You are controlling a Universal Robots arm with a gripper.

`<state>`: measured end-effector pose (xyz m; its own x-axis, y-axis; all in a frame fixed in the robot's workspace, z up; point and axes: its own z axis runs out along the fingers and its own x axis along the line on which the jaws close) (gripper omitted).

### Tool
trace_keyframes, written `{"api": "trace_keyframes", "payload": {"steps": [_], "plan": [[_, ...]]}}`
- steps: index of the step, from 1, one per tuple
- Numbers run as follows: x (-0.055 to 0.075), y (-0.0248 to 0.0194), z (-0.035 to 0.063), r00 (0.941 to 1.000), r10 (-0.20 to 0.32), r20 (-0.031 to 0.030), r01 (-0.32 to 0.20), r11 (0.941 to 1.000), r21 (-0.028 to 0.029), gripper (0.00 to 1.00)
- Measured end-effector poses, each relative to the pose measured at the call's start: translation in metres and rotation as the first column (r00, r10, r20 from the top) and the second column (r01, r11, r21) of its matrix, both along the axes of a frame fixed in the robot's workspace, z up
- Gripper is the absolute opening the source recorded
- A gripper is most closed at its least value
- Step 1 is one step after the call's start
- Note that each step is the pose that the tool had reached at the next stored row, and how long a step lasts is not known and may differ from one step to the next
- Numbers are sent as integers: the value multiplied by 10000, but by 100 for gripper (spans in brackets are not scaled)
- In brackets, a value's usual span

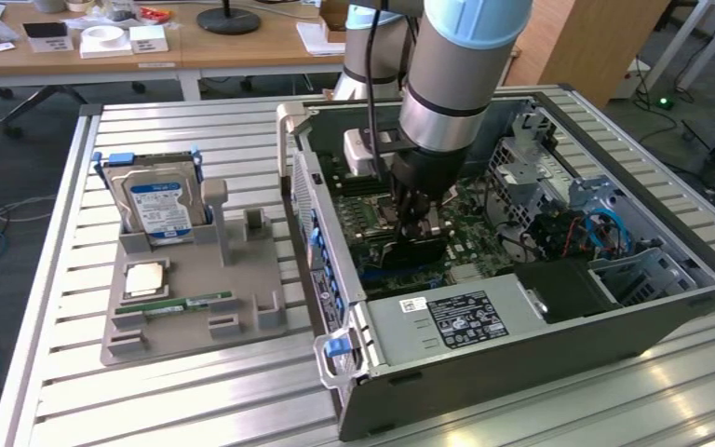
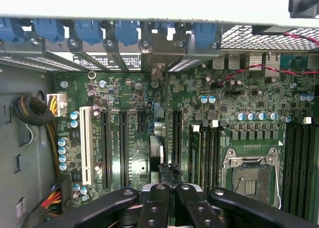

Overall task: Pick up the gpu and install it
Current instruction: 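Press down on the gpu until it lock into place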

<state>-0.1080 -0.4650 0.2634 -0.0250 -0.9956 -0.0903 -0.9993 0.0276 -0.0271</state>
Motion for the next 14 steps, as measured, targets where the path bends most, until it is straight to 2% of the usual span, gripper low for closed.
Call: {"api": "trace_keyframes", "payload": {"steps": [14], "plan": [[-10,0,-5,10000,-1,0,1,10000,0,11]]}}
